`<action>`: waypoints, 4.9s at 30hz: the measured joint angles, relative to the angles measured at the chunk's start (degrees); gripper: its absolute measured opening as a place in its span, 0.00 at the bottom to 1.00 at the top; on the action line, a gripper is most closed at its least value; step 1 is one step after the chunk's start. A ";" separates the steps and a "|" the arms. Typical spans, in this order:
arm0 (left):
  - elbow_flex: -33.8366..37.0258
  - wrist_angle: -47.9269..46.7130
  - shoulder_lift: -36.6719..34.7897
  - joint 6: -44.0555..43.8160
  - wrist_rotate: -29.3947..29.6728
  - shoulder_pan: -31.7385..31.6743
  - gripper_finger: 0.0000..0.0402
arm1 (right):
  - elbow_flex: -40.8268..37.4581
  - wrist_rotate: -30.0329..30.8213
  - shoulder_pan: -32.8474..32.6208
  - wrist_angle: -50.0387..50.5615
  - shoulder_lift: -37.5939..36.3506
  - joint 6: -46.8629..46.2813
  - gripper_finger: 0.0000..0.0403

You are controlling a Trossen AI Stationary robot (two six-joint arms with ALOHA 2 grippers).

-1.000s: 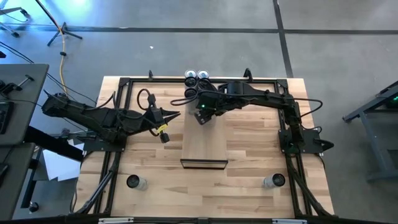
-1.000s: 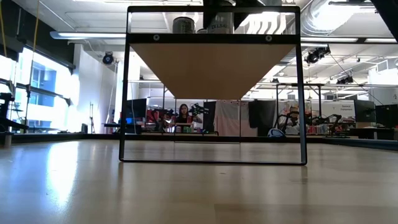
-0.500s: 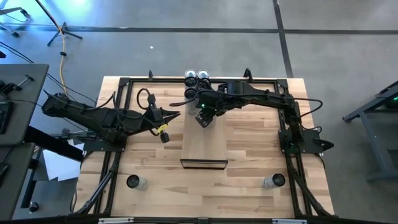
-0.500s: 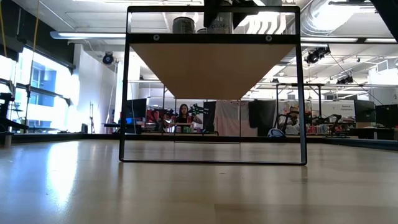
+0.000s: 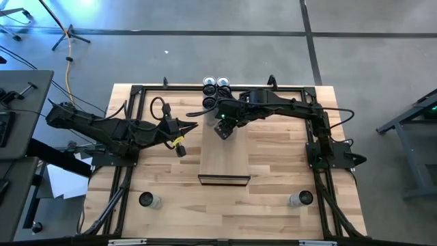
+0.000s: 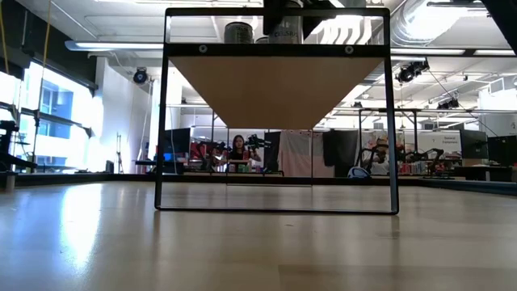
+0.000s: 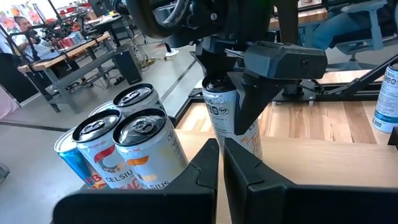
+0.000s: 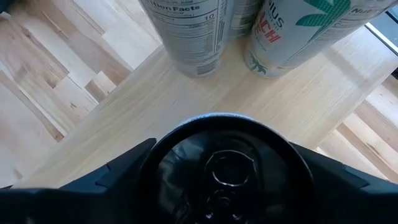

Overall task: Place canned beverage on shelf
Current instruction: Put the white yellow soda can on the shelf aligned with the other white yellow soda can

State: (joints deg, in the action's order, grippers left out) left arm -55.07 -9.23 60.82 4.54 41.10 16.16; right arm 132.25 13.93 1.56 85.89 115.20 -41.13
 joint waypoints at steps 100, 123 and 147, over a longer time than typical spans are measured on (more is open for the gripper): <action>-0.04 -0.01 0.02 -9.03 0.00 0.02 0.00 | 1.81 -30.01 8.55 -1.23 -2.21 79.96 0.97; -0.04 -0.02 0.02 -8.98 0.00 0.02 0.00 | 1.81 -29.95 8.53 -7.88 -2.21 77.11 0.97; -0.02 -4.28 0.04 -13.44 -1.85 0.00 0.00 | 1.81 -27.67 8.57 -0.10 -2.21 75.26 0.97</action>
State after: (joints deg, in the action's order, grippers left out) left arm -55.09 -13.52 60.86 -8.91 39.25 16.16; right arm 134.06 -13.74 10.13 85.79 112.99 34.14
